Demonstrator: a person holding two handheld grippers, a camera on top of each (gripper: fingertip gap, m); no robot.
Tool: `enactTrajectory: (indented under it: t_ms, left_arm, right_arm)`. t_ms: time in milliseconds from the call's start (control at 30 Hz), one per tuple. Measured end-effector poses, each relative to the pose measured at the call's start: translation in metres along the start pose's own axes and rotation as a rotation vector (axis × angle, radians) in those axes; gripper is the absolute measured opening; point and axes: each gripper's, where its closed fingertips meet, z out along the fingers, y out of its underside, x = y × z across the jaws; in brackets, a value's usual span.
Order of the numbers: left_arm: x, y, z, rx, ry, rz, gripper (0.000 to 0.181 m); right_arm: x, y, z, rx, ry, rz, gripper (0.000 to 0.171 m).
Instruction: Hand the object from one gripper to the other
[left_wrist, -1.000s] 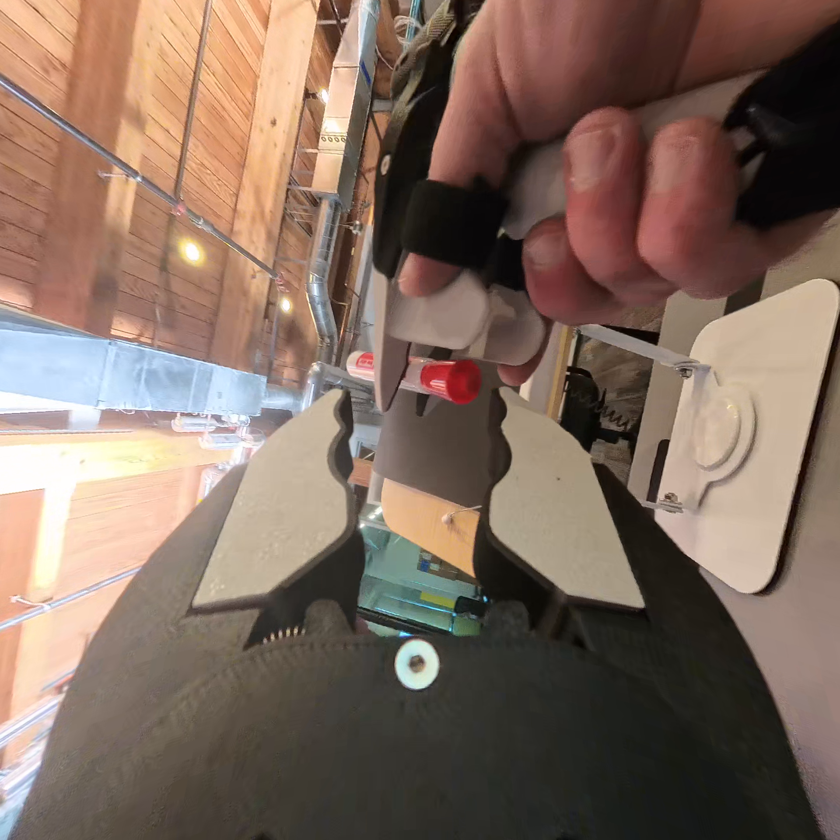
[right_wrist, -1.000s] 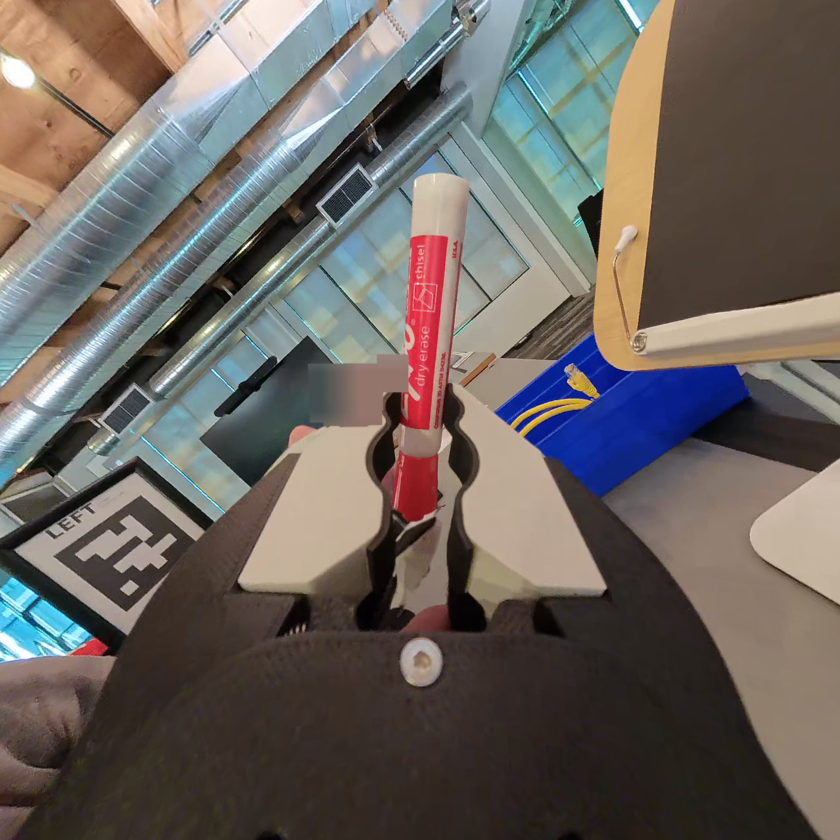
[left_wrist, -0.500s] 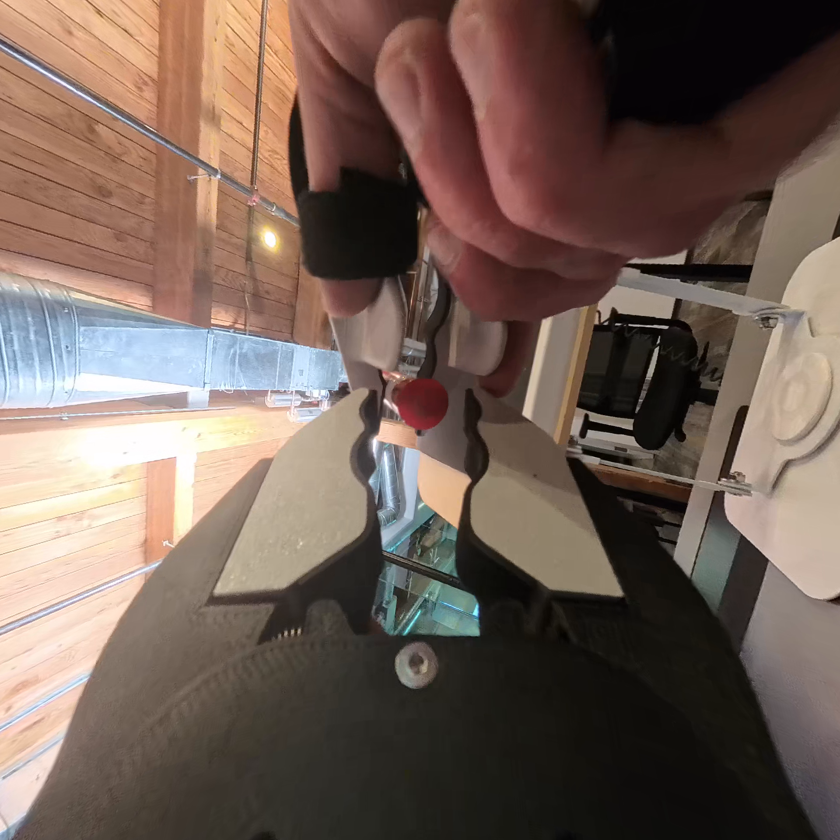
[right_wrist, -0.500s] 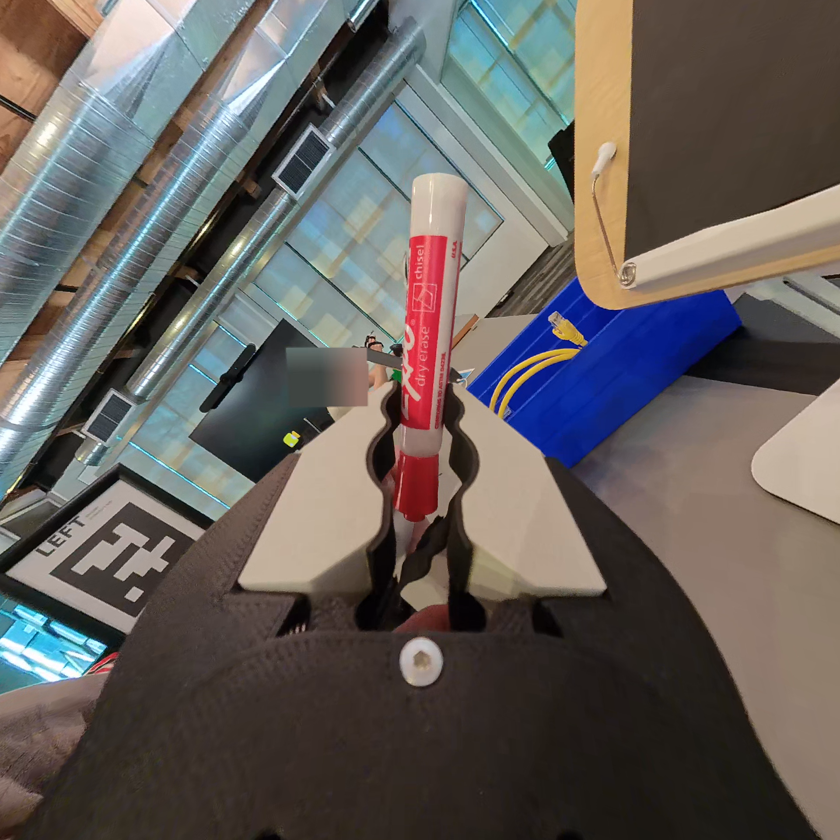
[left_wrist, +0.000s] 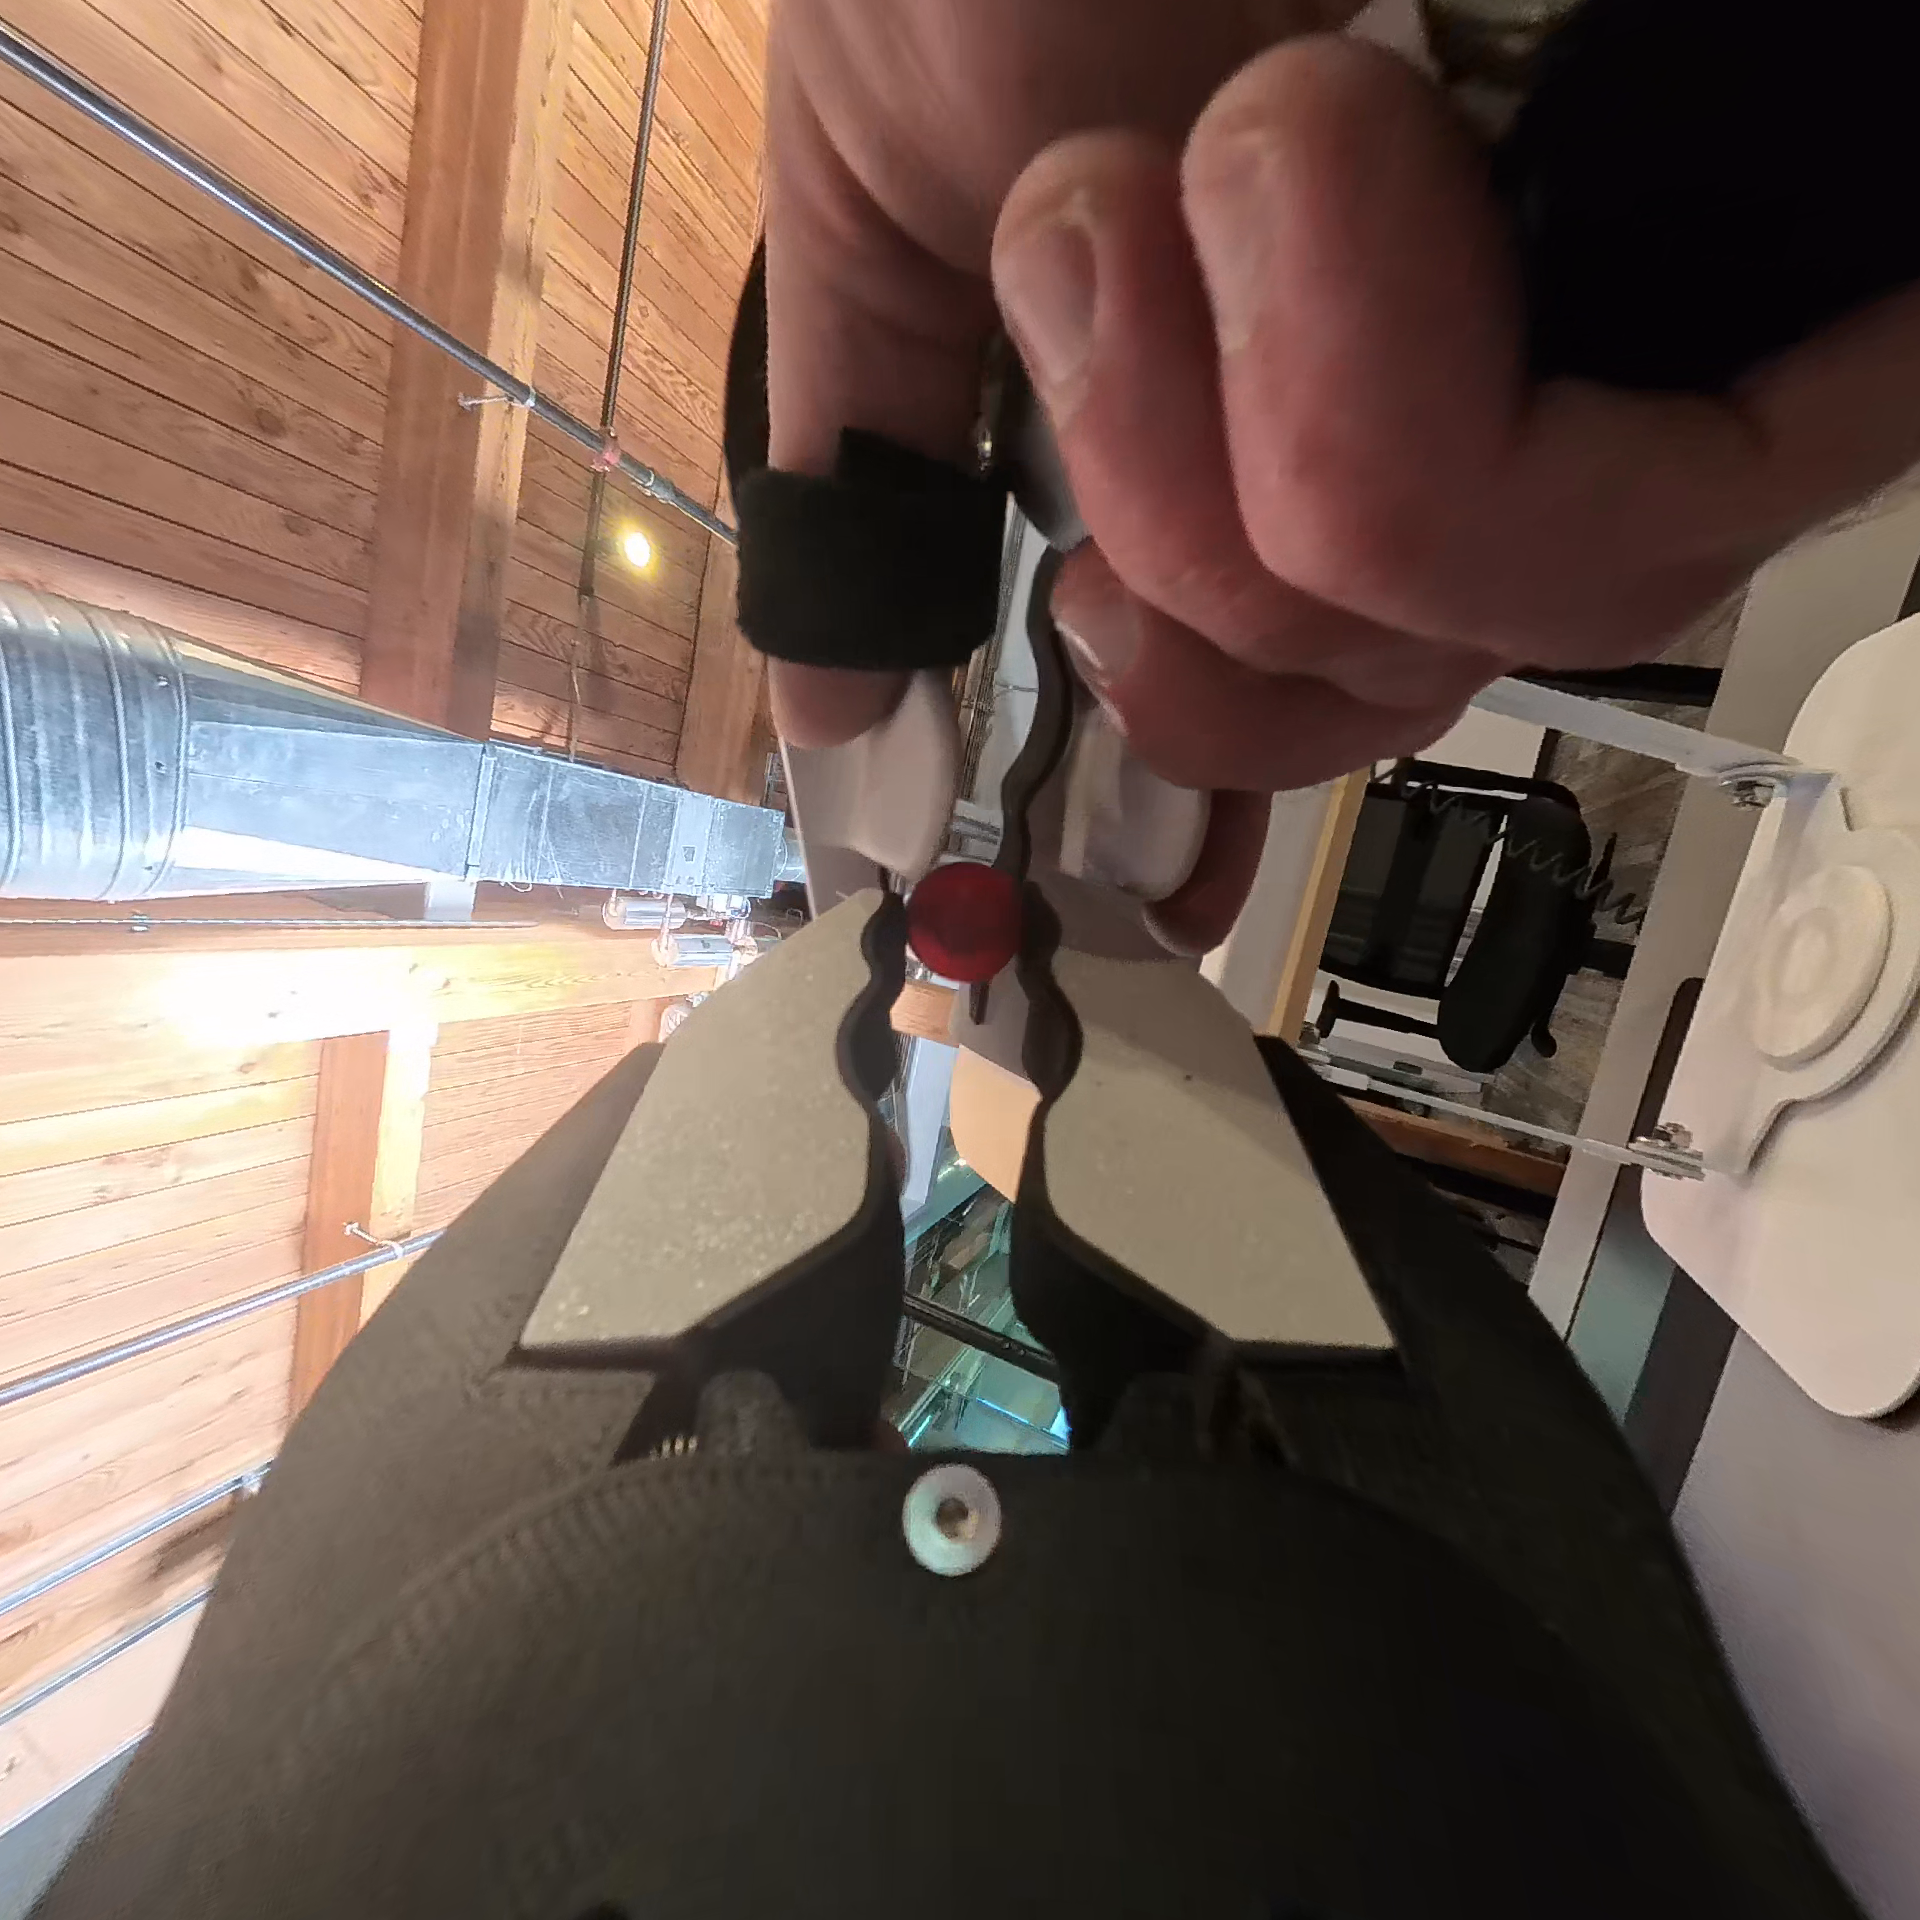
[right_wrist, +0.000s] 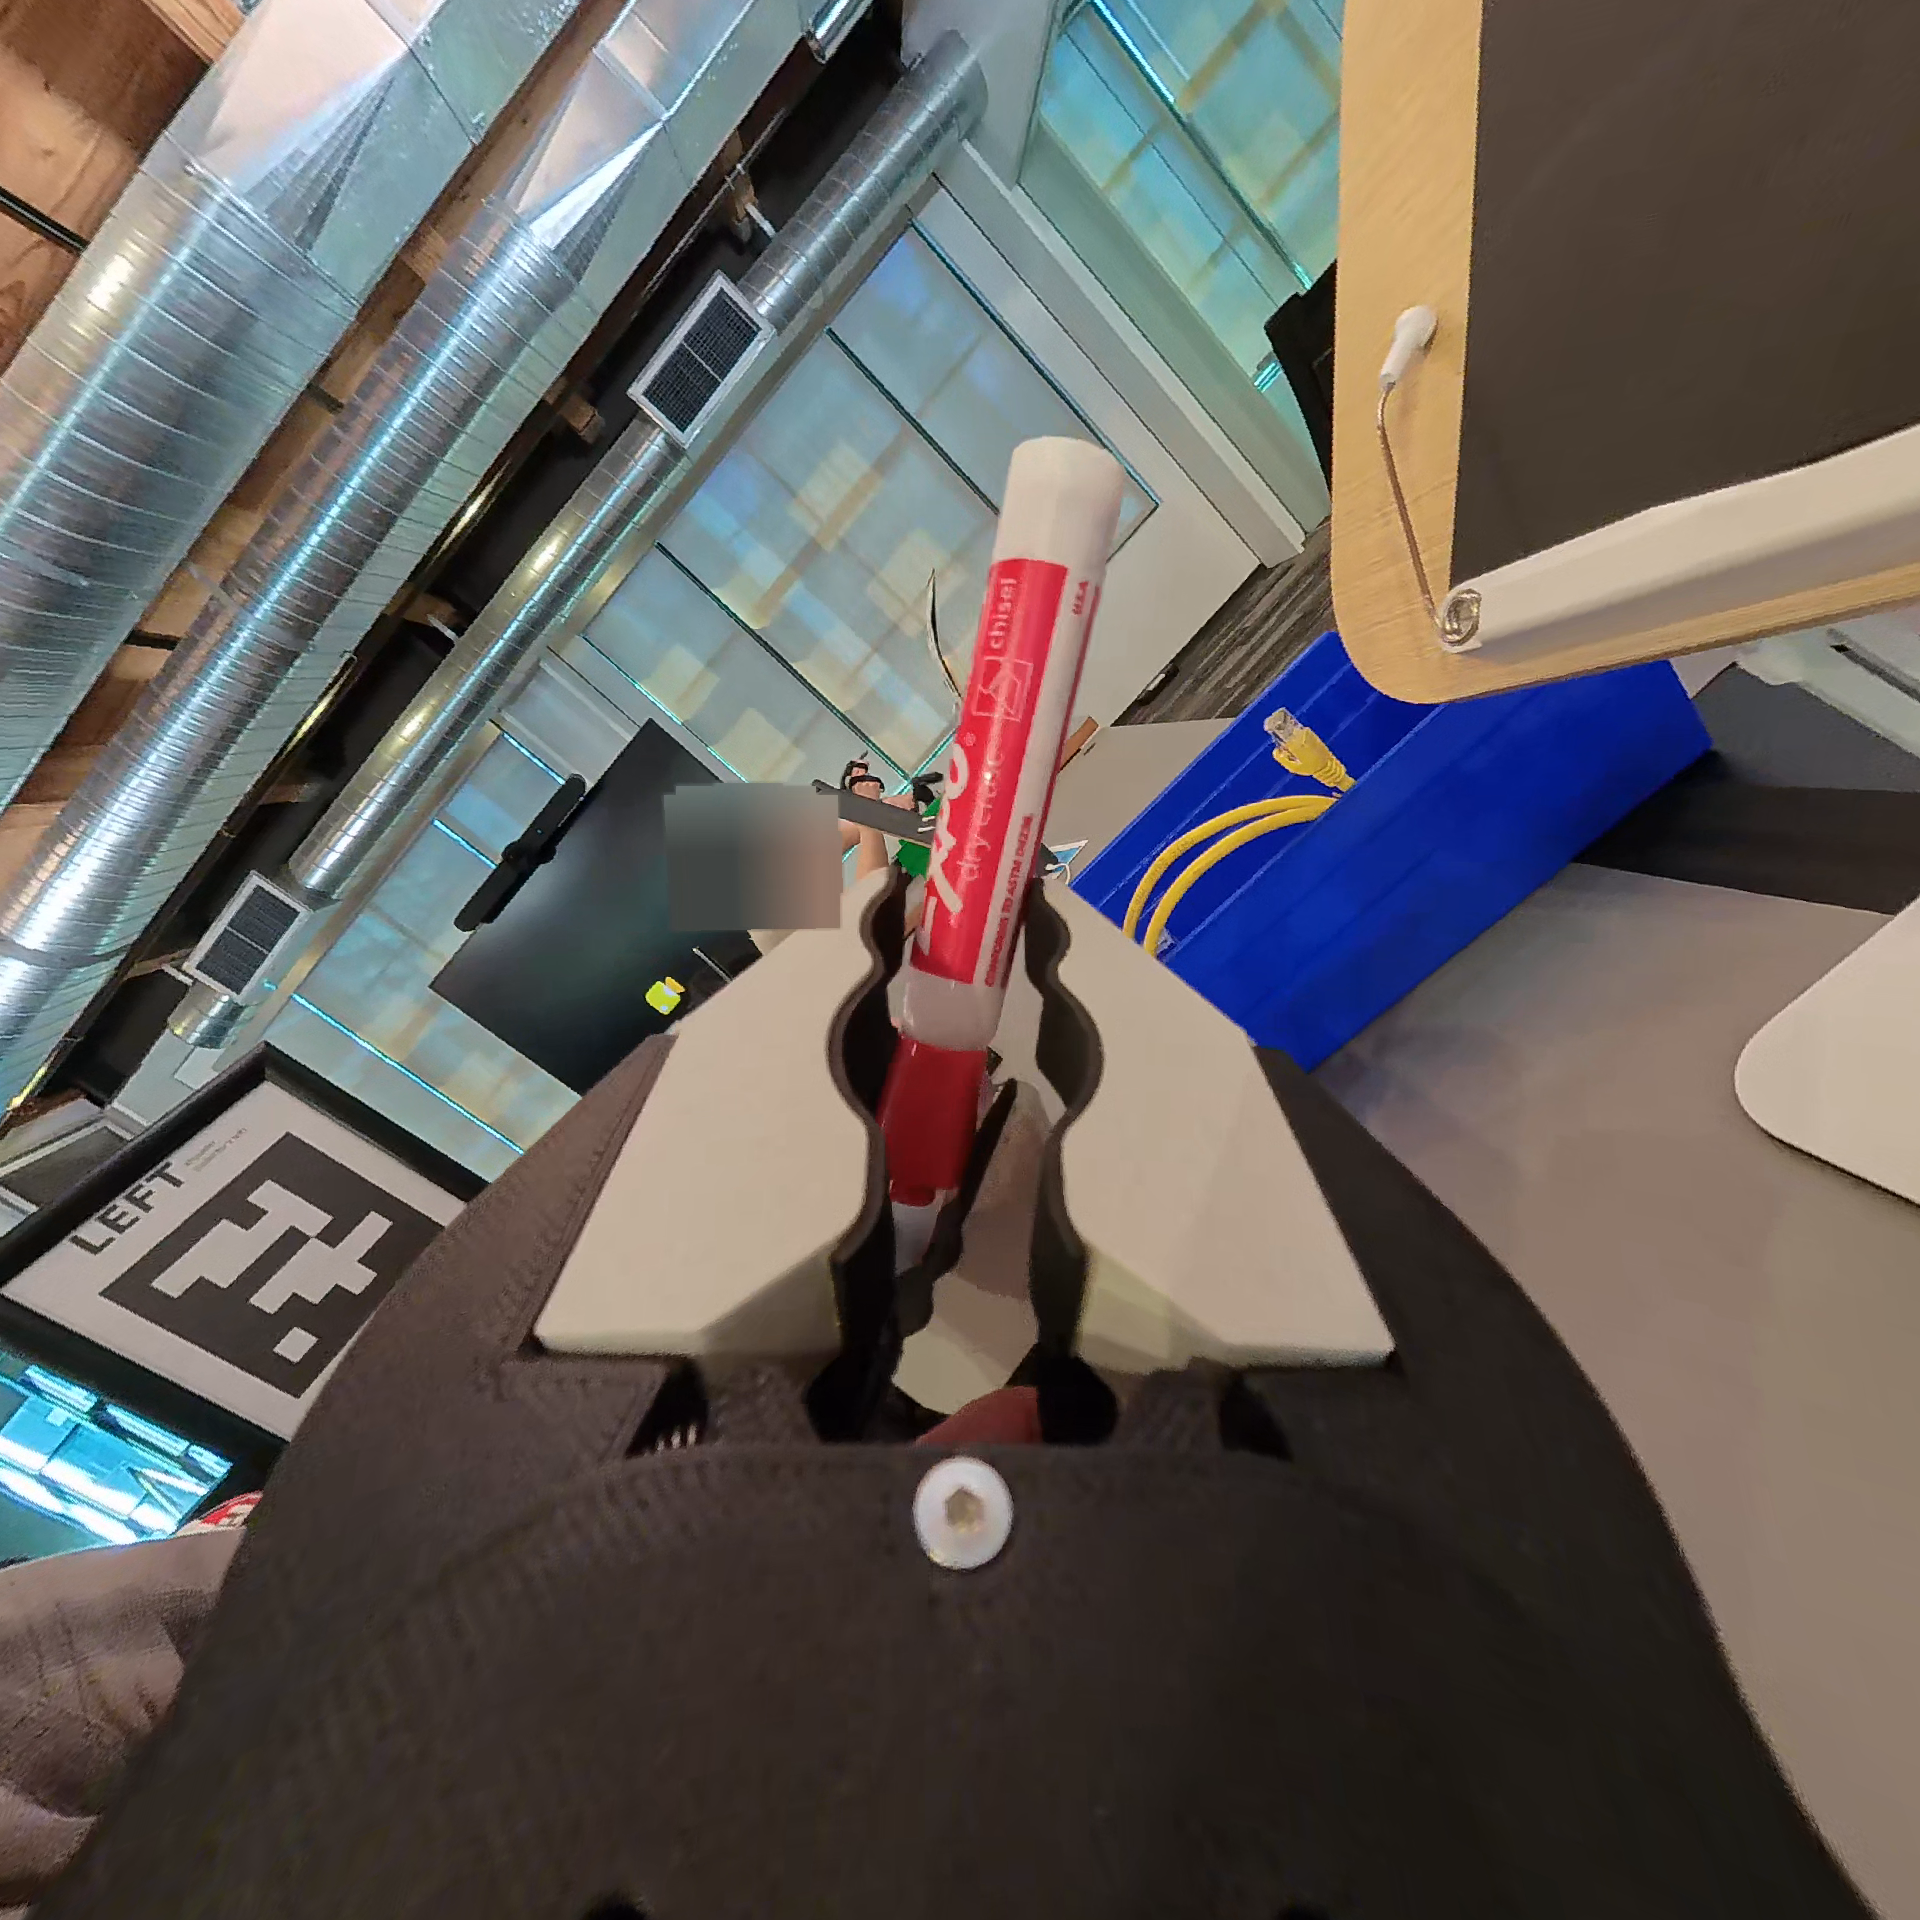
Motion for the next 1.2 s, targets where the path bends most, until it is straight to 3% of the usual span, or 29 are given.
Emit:
enactTrajectory:
  t_ms: [300, 500, 633, 967, 1067, 1200]
  left_arm:
    - [-0.007, -0.002, -0.002, 0.022, -0.002, -0.042, 0.019]
    - [-0.023, 0.005, -0.001, 0.030, 0.022, -0.173, 0.019]
    - [-0.036, 0.006, -0.001, 0.059, 0.093, -0.316, 0.019]
    - [-0.065, -0.016, -0.009, 0.140, 0.238, -0.507, 0.019]
    - [-0.069, -0.029, -0.012, 0.162, 0.296, -0.578, 0.019]
    - [-0.073, -0.045, -0.016, 0.193, 0.352, -0.660, 0.019]
  right_arm:
    - [-0.005, -0.009, -0.004, 0.018, -0.037, -0.015, 0.040]
    - [-0.011, -0.035, -0.019, 0.083, -0.034, -0.148, 0.052]
    - [-0.018, -0.055, -0.036, 0.097, 0.060, -0.497, 0.050]
    - [-0.019, -0.047, -0.044, -0.075, 0.506, -1.855, 0.053]
    - [-0.018, -0.047, -0.037, -0.024, 0.615, -2.041, 0.056]
    - [-0.019, -0.051, -0.033, 0.060, 0.714, -2.102, 0.054]
